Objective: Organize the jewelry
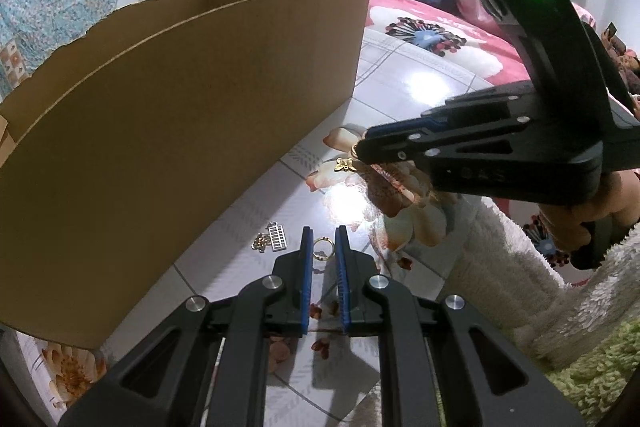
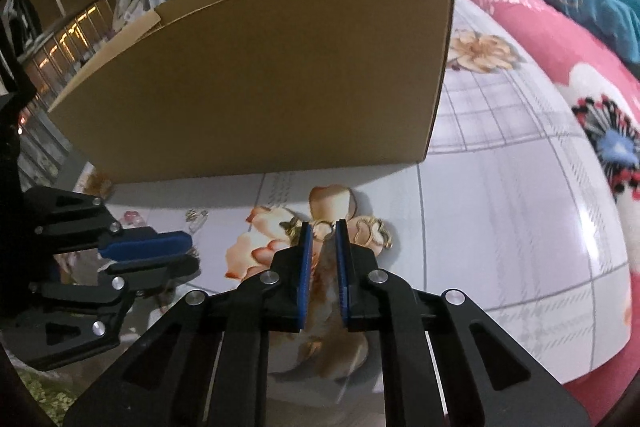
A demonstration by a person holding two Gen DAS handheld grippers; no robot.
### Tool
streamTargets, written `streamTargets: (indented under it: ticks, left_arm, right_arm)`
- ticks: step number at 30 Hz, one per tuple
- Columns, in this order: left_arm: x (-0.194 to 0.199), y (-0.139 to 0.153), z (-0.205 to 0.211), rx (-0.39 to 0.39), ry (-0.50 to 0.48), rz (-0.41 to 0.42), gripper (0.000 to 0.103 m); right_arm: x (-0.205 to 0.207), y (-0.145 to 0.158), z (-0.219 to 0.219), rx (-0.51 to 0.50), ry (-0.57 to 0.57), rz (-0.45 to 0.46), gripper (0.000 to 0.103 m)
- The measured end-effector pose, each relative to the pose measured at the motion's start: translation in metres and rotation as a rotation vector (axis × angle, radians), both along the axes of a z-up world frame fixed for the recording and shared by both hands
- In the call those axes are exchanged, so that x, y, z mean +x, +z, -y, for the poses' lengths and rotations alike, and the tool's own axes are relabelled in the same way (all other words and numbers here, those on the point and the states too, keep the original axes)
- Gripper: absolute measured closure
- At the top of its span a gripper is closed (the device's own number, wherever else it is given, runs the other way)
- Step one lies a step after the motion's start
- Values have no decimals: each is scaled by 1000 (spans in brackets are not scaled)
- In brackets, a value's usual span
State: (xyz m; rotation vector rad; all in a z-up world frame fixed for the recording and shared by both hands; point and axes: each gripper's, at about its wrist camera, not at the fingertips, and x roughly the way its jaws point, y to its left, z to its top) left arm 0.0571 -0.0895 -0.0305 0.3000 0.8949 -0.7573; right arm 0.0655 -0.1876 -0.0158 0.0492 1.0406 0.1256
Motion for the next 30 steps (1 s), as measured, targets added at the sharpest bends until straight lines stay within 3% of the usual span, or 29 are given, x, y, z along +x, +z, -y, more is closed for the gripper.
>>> streamTargets:
  ticks: [10, 30]
  left_arm:
    - [3, -2, 1, -2, 0, -19, 93]
    - [-1, 7, -1, -19, -7, 4, 93]
  right_arm:
    - [6, -1, -11, -96, 53, 19, 93]
    - [-4, 12, 2, -22, 17, 29, 95]
